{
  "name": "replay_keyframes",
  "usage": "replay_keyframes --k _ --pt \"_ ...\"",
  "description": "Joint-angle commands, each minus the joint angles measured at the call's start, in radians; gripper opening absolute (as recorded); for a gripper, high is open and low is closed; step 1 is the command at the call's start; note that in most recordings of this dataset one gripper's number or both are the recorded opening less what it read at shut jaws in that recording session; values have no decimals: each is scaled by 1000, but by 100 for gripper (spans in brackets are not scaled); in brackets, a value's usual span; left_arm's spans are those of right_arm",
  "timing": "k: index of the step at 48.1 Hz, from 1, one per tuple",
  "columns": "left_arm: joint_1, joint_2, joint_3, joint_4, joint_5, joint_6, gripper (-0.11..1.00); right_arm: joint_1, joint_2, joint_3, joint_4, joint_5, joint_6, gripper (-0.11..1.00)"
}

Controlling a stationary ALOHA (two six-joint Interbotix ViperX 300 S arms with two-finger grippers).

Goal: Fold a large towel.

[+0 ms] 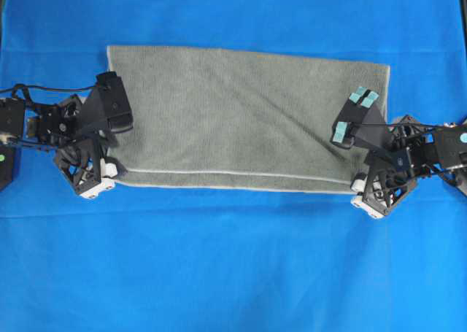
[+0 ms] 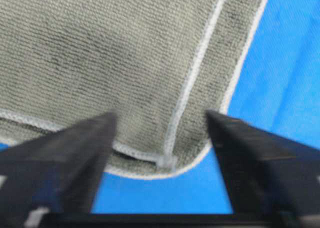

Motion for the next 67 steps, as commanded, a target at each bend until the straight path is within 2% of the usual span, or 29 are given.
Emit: replay_keyframes --k 1,4,11,15,19,28,33,38,43,50,67 --pt "-3 -35 -14 0 15 8 79 21 -31 -41 -3 9 -3 63" --pt "-3 -63 -23 0 44 11 85 40 -58 -64 -6 28 -11 62" --pt "6 -173 -43 8 101 35 81 55 -170 -86 -52 49 -9 63" --pt "31 -236 -44 9 95 72 81 46 -232 -81 -110 51 -2 63" --pt "84 -276 -34 9 63 123 81 -12 -275 -55 -204 52 26 63" --pt "267 -265 -20 9 -14 250 81 -227 -267 9 -383 81 117 62" --pt "364 -219 -26 9 -37 308 81 -356 -230 40 -468 67 147 62" --pt "456 -153 -34 9 -78 359 81 -456 -175 48 -518 20 158 62" --pt "529 -60 -44 9 -137 407 81 -522 -106 48 -554 -58 156 62" --pt "577 64 -69 9 -183 451 81 -581 -2 48 -583 -161 155 62" --pt "586 238 -92 9 -186 463 79 -604 98 91 -583 -285 156 61"
